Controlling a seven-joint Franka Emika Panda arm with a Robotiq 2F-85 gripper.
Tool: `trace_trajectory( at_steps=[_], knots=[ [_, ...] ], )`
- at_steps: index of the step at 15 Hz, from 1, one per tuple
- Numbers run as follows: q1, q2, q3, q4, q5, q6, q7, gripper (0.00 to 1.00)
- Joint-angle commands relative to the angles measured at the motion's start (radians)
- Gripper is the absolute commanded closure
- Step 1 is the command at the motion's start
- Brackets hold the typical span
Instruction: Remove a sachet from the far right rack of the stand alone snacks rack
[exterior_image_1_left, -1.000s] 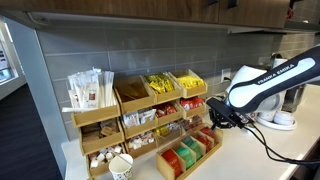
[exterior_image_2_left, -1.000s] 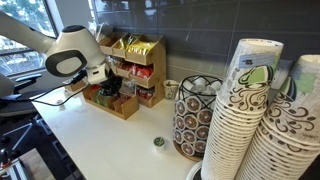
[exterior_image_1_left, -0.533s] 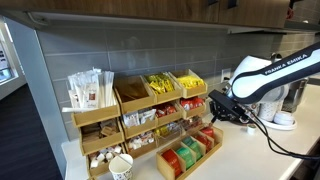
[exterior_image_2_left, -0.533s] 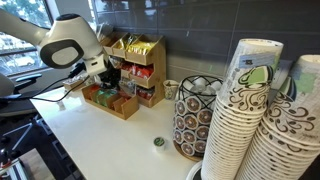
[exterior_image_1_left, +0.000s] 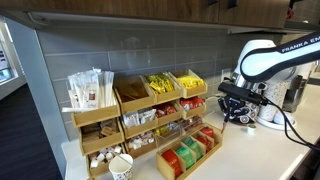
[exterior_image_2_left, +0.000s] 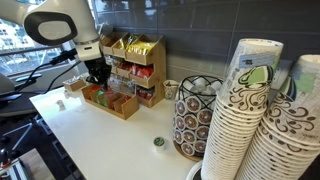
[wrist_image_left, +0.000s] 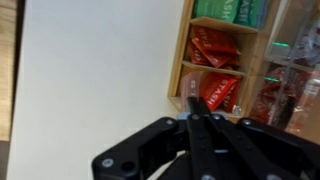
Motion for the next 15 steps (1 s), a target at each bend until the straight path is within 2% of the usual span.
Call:
trace_trajectory(
  at_steps=[1, 5, 11, 15],
  knots=[
    [-0.031, 0.009, -0.008, 0.038, -0.048, -0.231, -0.007, 1.0],
    [-0.057, 0.053, -0.006, 0.011, -0.069, -0.378, 0.038, 1.0],
    [-0.063, 0.159, -0.021, -0.077, -0.008, -0.3, 0.161, 1.0],
    [-0.048, 0.242, -0.045, -0.094, 0.089, -0.26, 0.2, 1.0]
  ],
)
